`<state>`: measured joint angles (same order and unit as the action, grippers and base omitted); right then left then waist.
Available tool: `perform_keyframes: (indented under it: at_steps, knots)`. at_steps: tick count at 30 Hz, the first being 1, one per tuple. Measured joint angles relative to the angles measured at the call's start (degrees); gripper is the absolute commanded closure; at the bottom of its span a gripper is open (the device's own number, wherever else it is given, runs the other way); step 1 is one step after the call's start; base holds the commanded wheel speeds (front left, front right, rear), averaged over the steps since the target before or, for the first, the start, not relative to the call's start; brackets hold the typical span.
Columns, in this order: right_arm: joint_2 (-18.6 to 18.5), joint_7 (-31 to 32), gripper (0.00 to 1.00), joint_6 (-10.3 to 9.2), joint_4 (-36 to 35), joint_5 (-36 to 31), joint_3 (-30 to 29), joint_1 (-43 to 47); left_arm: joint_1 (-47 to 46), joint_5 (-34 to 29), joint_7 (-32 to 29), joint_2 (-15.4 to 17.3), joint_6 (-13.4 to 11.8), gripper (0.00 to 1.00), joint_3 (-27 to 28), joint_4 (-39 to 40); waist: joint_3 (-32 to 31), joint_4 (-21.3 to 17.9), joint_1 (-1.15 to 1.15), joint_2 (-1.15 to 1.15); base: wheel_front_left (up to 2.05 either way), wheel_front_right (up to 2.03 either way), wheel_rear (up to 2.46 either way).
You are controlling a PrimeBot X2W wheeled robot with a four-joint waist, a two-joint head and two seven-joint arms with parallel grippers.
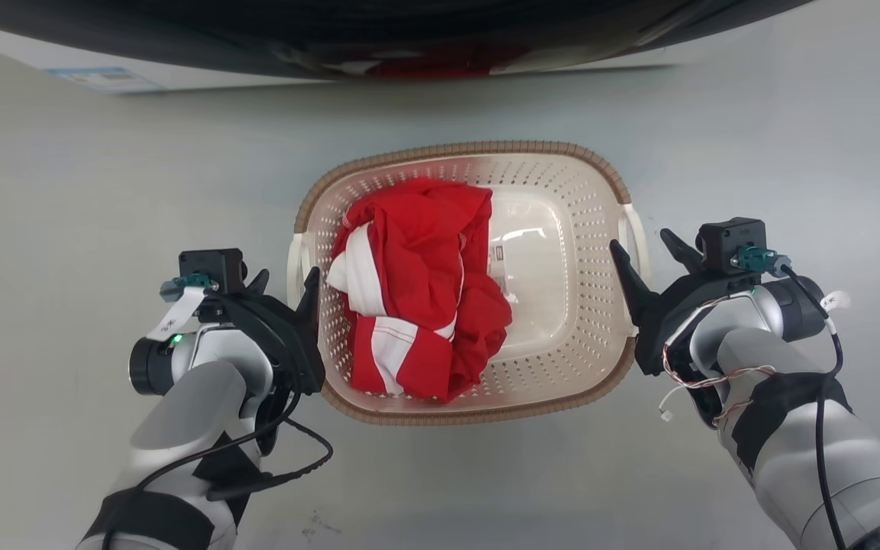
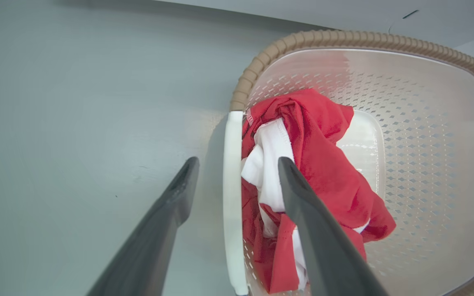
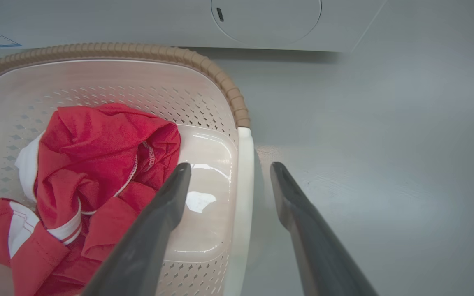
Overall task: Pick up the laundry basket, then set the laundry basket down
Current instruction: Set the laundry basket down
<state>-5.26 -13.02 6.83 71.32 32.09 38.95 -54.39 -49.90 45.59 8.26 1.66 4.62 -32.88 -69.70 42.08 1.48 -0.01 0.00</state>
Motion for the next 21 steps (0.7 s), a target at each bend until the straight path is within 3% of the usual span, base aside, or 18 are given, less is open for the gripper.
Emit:
perform_keyframes:
  at_steps: [21]
  knots:
    - [-0.6, -1.3, 0.00, 0.09, -5.6, 2.3, -4.2, 10.7, 7.2, -2.7, 5.7, 0.9, 1.0, 0.00, -1.3, 1.1, -14.7, -0.9, 0.00, 0.00, 0.00, 0.00, 0.00]
